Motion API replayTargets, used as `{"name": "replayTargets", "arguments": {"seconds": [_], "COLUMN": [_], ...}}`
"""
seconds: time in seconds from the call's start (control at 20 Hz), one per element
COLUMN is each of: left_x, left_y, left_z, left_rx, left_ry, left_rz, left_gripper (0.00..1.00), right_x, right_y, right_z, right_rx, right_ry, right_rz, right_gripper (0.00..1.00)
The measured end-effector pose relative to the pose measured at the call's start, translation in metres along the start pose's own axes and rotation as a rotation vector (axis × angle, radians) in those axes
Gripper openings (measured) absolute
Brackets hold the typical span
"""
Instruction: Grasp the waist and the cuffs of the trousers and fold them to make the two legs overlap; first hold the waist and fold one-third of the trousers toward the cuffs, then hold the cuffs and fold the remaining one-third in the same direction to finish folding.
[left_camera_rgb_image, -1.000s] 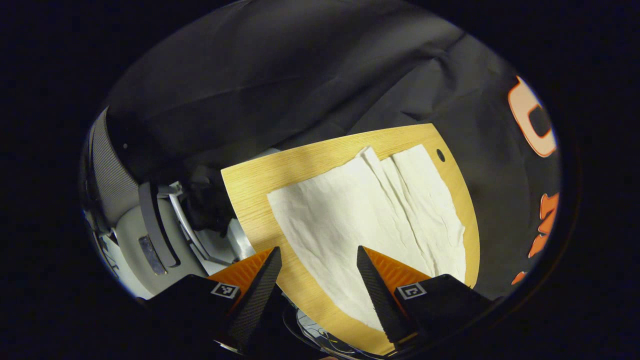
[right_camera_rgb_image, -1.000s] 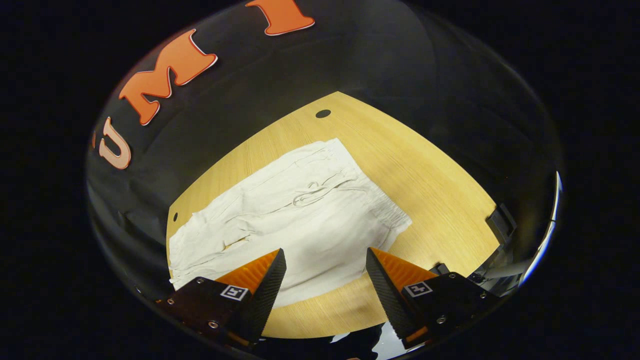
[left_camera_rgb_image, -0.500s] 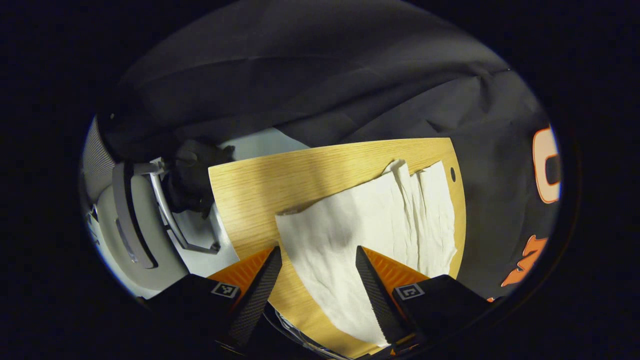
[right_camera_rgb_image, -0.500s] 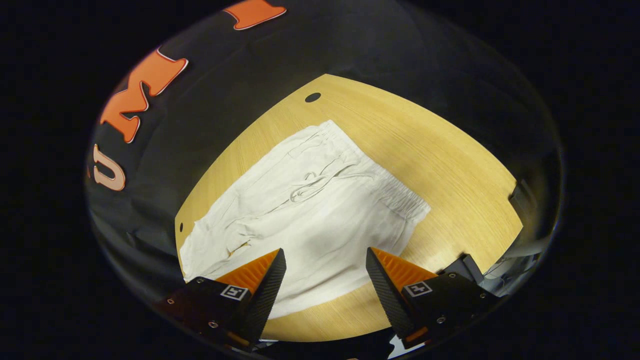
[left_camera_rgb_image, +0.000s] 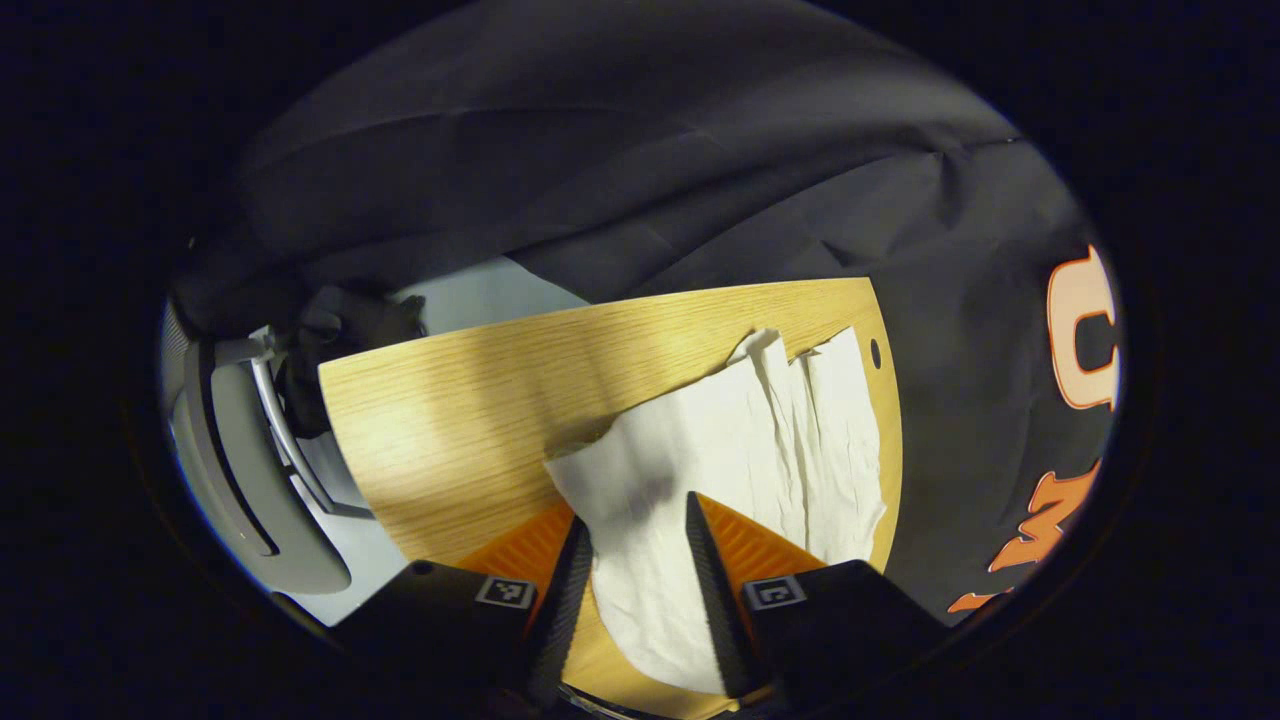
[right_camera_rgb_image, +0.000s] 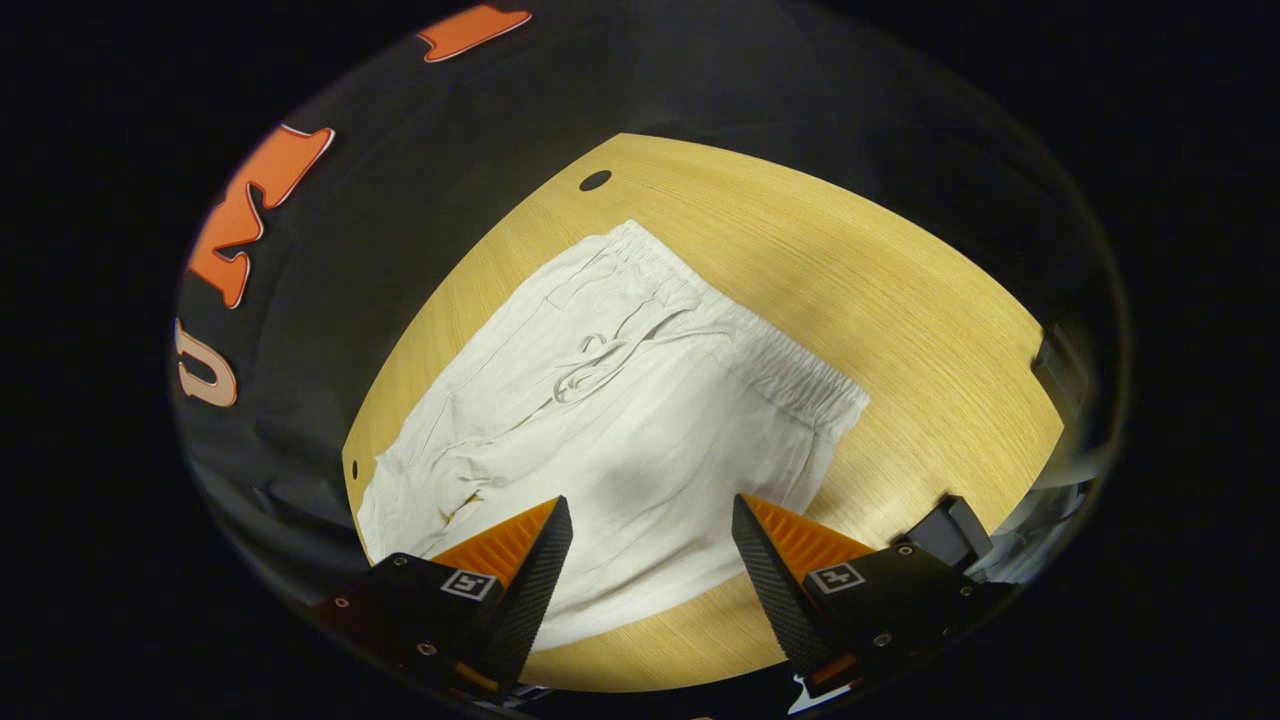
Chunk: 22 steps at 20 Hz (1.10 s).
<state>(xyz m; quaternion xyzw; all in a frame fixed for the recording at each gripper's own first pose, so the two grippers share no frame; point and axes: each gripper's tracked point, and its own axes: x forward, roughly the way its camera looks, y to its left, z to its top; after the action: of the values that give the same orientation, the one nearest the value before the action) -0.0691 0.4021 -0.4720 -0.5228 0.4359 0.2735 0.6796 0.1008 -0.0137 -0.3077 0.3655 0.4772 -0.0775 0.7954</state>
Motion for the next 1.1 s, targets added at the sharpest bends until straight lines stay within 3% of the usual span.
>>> {"name": "replayTargets", "arguments": {"seconds": [0.05,0.1,0.15,0.25,0.55,0.7,1.0,1.1], "left_x": [0.004,0.003,0.003,0.009,0.009,0.005,-0.017,-0.027], "left_y": [-0.004,-0.004,-0.006,-0.009,-0.013,-0.022,-0.052,-0.063], "left_z": [0.001,0.001,0.002,0.004,0.006,0.005,0.006,0.007], "left_rx": [0.021,0.048,0.074,0.109,0.126,0.169,0.220,0.228], "left_ry": [0.001,0.001,0.002,0.005,0.010,0.001,-0.053,-0.065], "left_rz": [0.008,0.017,0.021,0.020,0.000,-0.016,-0.030,-0.033], "left_gripper": [0.47,0.43,0.23,0.13,0.06,0.06,0.06,0.06], "right_x": [0.000,0.000,0.000,-0.002,-0.001,0.005,0.028,0.036], "right_y": [-0.004,-0.007,-0.010,-0.018,-0.048,-0.061,-0.082,-0.083], "right_z": [0.000,-0.001,-0.001,-0.005,0.006,0.016,0.023,0.026], "right_rx": [0.007,0.017,0.030,0.068,0.164,0.243,0.269,0.288], "right_ry": [-0.004,-0.007,-0.013,-0.022,-0.093,-0.107,-0.076,-0.072], "right_rz": [-0.007,-0.015,-0.019,-0.032,-0.078,-0.085,-0.118,-0.112], "right_gripper": [0.97,0.97,0.97,0.97,0.98,0.92,0.85,0.78]}}
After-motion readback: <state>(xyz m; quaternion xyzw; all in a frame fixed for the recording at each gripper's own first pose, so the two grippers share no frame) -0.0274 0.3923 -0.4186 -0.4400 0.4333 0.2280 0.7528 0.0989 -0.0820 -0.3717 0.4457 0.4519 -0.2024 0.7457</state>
